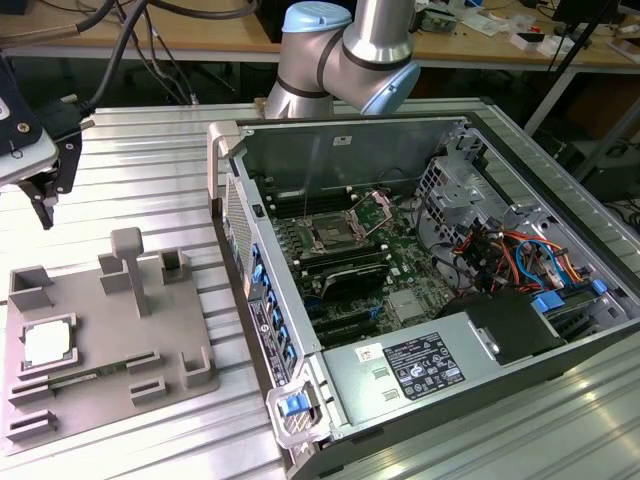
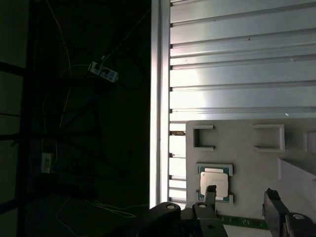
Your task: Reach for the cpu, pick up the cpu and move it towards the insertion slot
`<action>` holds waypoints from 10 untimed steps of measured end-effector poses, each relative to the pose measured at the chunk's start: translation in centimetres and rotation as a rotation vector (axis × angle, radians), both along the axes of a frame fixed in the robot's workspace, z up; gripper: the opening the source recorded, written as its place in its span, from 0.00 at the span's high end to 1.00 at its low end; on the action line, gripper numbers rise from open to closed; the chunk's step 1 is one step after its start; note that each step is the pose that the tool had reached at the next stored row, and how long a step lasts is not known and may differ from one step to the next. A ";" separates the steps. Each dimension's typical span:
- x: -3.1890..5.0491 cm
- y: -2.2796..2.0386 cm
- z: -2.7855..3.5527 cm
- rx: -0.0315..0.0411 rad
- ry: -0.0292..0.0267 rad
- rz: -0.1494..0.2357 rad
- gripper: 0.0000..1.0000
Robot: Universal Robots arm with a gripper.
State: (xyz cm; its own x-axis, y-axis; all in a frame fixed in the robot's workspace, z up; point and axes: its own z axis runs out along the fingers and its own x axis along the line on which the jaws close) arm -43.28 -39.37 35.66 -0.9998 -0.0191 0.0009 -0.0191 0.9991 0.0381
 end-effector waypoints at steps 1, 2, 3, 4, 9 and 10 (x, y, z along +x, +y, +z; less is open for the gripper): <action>0.00 0.00 -0.01 0.0000 -0.0001 0.000 0.52; 0.00 0.00 -0.01 0.0000 -0.0001 0.000 0.52; 0.00 0.00 -0.02 0.0000 -0.0001 0.000 0.52; 0.00 0.00 -0.02 0.0000 -0.0001 0.000 0.52; 0.00 0.00 -0.04 0.0000 -0.0001 0.000 0.52; 0.00 0.00 -0.04 0.0001 -0.0001 0.000 0.52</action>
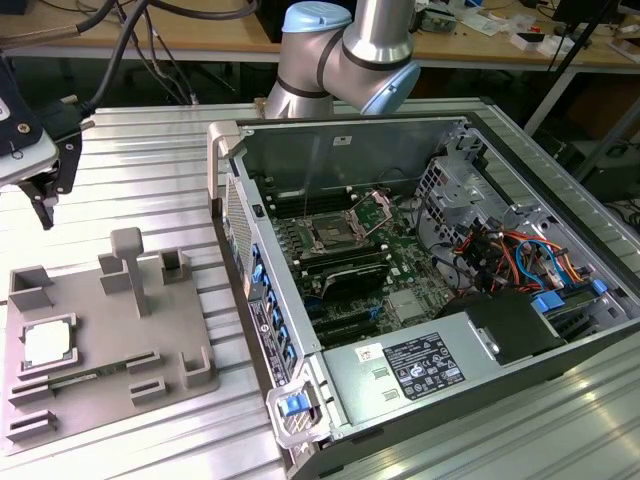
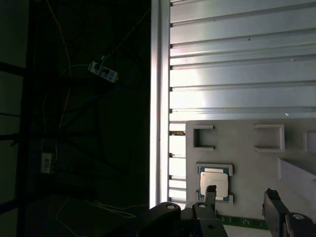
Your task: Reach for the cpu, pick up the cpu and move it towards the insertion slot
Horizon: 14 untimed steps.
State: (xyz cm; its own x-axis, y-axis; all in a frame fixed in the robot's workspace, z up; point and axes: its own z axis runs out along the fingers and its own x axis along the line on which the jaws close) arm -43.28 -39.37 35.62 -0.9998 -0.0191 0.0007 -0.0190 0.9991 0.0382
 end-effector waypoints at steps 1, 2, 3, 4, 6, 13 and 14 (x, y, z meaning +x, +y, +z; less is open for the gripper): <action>0.00 0.00 0.00 -0.0001 0.0001 0.000 0.50; 0.00 0.00 0.00 -0.0001 0.0001 0.000 0.45; 0.00 0.00 -0.01 -0.0001 0.0000 0.000 0.38; 0.00 0.00 -0.01 -0.0001 0.0000 0.000 0.38; 0.00 0.00 -0.02 -0.0001 0.0000 0.000 0.32; 0.00 0.00 -0.44 0.0000 0.0000 0.000 0.32; 0.00 0.00 -0.64 0.0000 0.0000 0.000 0.32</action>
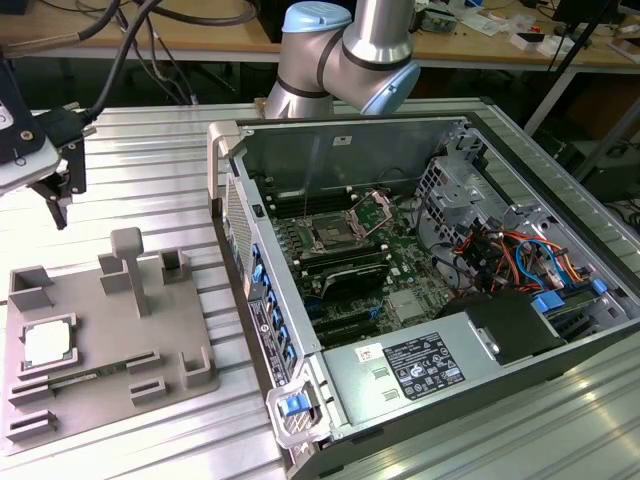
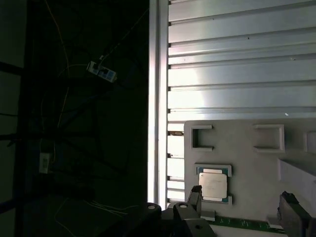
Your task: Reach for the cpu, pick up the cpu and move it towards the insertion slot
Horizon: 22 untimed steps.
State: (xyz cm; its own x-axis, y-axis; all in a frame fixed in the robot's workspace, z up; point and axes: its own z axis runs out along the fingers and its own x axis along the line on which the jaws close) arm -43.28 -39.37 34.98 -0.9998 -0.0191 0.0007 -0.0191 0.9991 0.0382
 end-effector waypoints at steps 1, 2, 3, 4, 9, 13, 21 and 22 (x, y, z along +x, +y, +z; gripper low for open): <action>0.00 0.00 -0.17 0.0001 -0.0002 0.000 0.32; 0.00 0.00 -0.26 0.0000 0.0000 0.000 0.32; 0.00 0.00 -0.45 0.0000 0.0000 0.000 0.32; 0.00 0.00 -0.57 -0.0001 0.0001 0.000 0.32; 0.00 0.00 -1.01 -0.0001 0.0001 0.000 0.32; 0.00 0.00 -1.38 0.0000 0.0001 0.000 0.32; 0.00 -0.04 -2.12 0.0000 0.0000 0.000 0.32; 0.00 -0.05 -2.19 0.0000 0.0000 0.000 0.32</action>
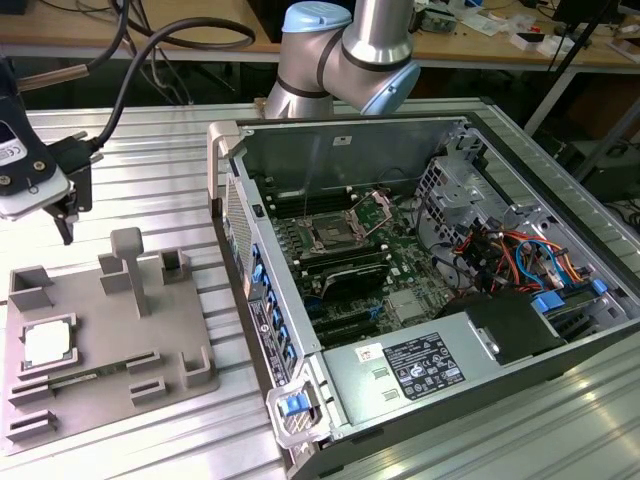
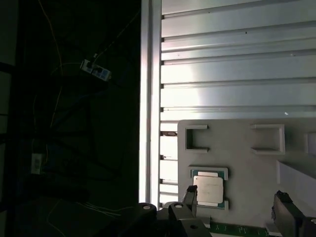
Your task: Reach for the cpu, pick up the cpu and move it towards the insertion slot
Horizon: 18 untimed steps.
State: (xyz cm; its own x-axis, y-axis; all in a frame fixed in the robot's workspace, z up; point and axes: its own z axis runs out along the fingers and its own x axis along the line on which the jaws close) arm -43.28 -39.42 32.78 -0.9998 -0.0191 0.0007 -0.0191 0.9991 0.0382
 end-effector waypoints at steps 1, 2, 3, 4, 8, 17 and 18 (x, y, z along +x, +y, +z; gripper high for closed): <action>0.00 0.00 -0.06 0.0000 0.0000 0.000 0.32; 0.00 -0.02 -0.18 0.0000 0.0000 0.000 0.32; 0.00 -0.03 -0.25 0.0000 0.0001 0.000 0.32; 0.00 -0.04 -0.32 0.0000 0.0001 0.000 0.32; 0.00 -0.11 -0.74 -0.0001 0.0000 0.000 0.32; 0.00 -0.15 -1.30 0.0000 0.0000 0.000 0.32; 0.00 -0.15 -1.36 -0.0001 0.0001 0.000 0.32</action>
State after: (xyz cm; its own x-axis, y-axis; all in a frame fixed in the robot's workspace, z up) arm -43.27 -39.57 31.43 -0.9998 -0.0191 0.0008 -0.0191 0.9991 0.0381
